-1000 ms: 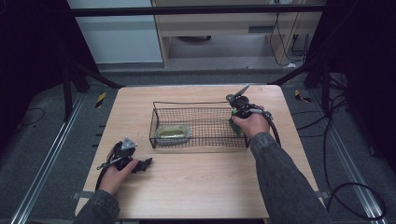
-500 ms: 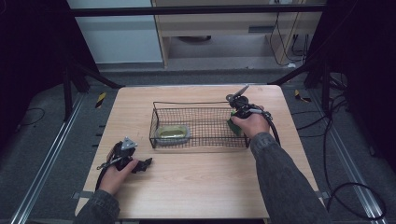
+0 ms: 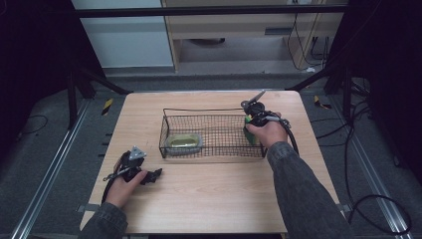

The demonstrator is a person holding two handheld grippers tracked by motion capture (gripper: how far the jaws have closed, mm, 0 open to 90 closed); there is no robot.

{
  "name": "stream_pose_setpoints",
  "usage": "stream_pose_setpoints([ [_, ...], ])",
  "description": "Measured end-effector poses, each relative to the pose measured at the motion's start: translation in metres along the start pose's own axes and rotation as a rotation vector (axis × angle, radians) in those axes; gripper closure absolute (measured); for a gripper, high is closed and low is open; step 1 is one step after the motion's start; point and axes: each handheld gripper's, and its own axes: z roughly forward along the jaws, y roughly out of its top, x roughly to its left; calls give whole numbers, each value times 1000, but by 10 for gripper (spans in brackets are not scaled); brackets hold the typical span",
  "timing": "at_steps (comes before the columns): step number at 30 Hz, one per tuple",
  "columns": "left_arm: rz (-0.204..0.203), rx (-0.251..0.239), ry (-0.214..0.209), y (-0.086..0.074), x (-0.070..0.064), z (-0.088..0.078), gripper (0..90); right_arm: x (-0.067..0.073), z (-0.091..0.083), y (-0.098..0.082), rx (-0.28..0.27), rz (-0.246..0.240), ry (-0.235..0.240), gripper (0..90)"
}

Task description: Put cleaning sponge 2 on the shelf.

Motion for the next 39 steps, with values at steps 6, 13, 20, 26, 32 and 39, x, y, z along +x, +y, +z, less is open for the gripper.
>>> stream_pose_setpoints([
  [6, 1, 1, 0, 0, 0, 0, 0, 5, -2, 0, -7, -10, 8, 564],
  [13, 1, 1, 0, 0, 0, 0, 0, 13, -5, 0, -15, -33, 21, 545],
  [20, 2, 1, -1, 0, 0, 0, 0, 21, -3, 3, -14, -25, 54, 526],
  [26, 2, 1, -1, 0, 0, 0, 0, 26, -2, 4, -9, -38, 67, 491],
  [32, 3, 0, -2, 0, 0, 0, 0, 29, -5, 4, -14, -45, 78, 418],
  [39, 4, 0, -2, 0, 0, 0, 0, 33, -11, -2, -42, -27, 110, 369],
])
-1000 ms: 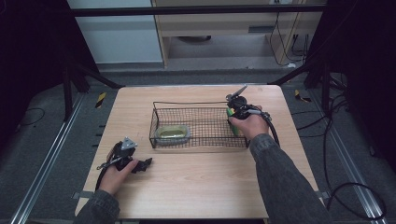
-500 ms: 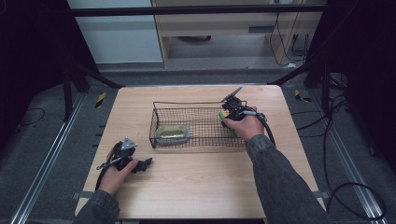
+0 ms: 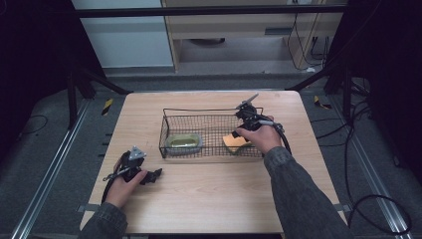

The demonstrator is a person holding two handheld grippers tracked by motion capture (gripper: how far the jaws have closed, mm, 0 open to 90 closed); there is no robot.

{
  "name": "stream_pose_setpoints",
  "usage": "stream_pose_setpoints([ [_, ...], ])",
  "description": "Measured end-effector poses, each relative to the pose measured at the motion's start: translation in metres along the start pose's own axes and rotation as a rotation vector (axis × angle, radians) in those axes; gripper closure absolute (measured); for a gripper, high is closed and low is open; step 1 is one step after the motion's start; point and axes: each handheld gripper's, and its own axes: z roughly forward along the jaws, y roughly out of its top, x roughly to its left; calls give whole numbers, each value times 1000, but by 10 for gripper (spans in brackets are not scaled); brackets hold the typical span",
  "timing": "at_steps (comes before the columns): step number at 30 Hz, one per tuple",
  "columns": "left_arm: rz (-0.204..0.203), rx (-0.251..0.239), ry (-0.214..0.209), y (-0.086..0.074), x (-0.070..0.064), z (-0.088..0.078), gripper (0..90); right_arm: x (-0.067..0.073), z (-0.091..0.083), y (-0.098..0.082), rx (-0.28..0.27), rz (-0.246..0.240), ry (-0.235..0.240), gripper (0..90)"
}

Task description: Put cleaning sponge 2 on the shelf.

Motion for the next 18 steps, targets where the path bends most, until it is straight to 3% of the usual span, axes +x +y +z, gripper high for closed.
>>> stream_pose_setpoints([
  [9, 0, 0, 0, 0, 0, 0, 0, -8, -14, -8, -69, -1, -22, 293],
  [18, 0, 0, 0, 0, 0, 0, 0, -20, -39, -18, -213, -1, -60, 122],
])
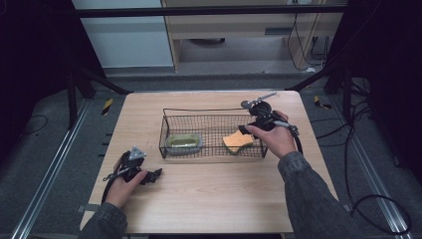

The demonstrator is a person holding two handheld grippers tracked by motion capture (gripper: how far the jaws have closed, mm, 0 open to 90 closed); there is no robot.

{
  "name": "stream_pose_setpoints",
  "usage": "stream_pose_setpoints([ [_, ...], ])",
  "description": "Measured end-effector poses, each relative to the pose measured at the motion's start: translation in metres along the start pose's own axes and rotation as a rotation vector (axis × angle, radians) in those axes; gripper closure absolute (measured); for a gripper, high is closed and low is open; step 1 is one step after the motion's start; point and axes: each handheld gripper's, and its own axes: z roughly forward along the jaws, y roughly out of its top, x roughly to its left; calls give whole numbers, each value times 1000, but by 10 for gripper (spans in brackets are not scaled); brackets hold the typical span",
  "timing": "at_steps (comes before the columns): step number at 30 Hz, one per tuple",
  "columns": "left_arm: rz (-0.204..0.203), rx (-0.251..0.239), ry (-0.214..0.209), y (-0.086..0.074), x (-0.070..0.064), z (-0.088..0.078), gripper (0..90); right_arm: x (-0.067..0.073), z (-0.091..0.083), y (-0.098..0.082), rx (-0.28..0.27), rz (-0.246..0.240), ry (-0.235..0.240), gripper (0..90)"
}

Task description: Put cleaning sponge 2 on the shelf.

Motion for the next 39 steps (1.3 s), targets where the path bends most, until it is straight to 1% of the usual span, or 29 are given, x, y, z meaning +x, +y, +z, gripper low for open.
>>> stream_pose_setpoints([
  [2, 0, 0, 0, 0, 0, 0, 0, -4, -3, -2, -16, 11, 1, 89],
  [4, 0, 0, 0, 0, 0, 0, 0, -9, -6, -4, -29, 18, -17, 83],
  [6, 0, 0, 0, 0, 0, 0, 0, -13, -10, -7, -47, 21, -23, 73],
  [7, 0, 0, 0, 0, 0, 0, 0, -17, -12, -9, -58, 31, -24, 73],
  [9, 0, 0, 0, 0, 0, 0, 0, -23, -16, -12, -78, 43, -30, 76],
  [13, 0, 0, 0, 0, 0, 0, 0, -33, -22, -20, -94, 63, -50, 84],
  [15, 0, 0, 0, 0, 0, 0, 0, -39, -25, -24, -105, 80, -64, 116],
  [17, 0, 0, 0, 0, 0, 0, 0, -43, -27, -29, -111, 94, -75, 127],
  [19, 0, 0, 0, 0, 0, 0, 0, -48, -29, -35, -122, 103, -73, 127],
  [23, 0, 0, 0, 0, 0, 0, 0, -55, -33, -44, -156, 105, -116, 109],
  [25, -1, 0, 0, 0, 0, 0, 0, -59, -35, -51, -174, 103, -145, 98],
  [26, 0, 0, 0, 0, 0, 0, 0, -62, -35, -55, -176, 105, -178, 97],
  [27, 0, 0, 0, 0, 0, 0, 0, -66, -35, -61, -169, 114, -223, 104],
  [29, 0, 0, 0, 0, 0, 0, 0, -71, -34, -66, -150, 129, -252, 106],
  [33, -1, 0, 0, 0, 0, 0, 0, -84, -33, -82, -132, 175, -260, 115],
  [34, -1, 0, 0, 0, 0, 0, 0, -86, -33, -84, -133, 174, -263, 117],
  [36, -1, 0, 0, 0, 0, 0, 0, -91, -31, -92, -127, 188, -256, 117],
  [37, -1, 0, 0, 0, 0, 0, 0, -93, -28, -97, -122, 192, -260, 118],
  [39, -1, 0, 0, 0, 0, 0, 0, -98, -24, -106, -130, 196, -278, 121],
])
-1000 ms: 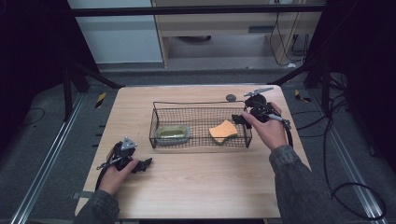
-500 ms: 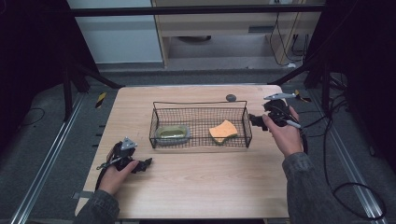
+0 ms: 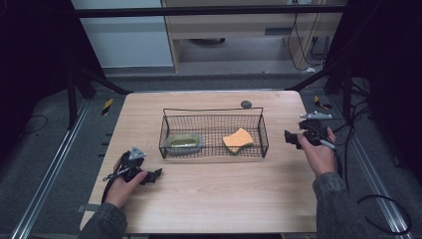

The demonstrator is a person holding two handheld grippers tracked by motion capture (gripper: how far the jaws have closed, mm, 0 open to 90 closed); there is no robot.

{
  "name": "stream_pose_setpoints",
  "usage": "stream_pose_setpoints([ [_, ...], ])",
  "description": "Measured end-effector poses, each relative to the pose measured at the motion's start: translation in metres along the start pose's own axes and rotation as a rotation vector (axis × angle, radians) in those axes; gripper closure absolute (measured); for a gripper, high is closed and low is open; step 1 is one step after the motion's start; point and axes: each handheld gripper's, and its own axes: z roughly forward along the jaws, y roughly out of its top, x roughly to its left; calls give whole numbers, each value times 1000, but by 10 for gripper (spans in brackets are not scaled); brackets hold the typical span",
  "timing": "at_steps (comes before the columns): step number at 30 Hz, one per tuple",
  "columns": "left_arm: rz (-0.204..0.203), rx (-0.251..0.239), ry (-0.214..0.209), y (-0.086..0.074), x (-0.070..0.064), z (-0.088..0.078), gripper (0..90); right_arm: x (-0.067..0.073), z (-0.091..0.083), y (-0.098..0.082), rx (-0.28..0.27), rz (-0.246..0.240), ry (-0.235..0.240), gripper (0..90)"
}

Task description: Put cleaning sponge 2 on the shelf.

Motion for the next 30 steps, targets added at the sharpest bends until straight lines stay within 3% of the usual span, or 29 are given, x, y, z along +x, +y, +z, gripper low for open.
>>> stream_pose_setpoints([
  [4, 0, 0, 0, 0, 0, 0, 0, -6, 7, -13, 1, 18, -4, 123],
  [7, 0, 0, 0, 0, 0, 0, 0, -10, 14, -21, 22, 6, -18, 121],
  [11, 0, 0, 0, 0, 0, 0, 0, -14, 25, -33, 60, 35, -27, 123],
  [14, 0, 0, 0, 0, 0, 0, 0, -16, 32, -39, 46, 54, -53, 147],
  [18, 0, 0, 0, 0, 0, 0, 0, -18, 47, -48, 66, 77, -47, 149],
  [25, 0, 0, 0, 0, 0, 0, 0, -11, 63, -50, 73, 69, -34, 147],
  [30, 0, 0, 0, 0, 0, 0, 0, -11, 72, -53, 66, 107, -27, 137],
])
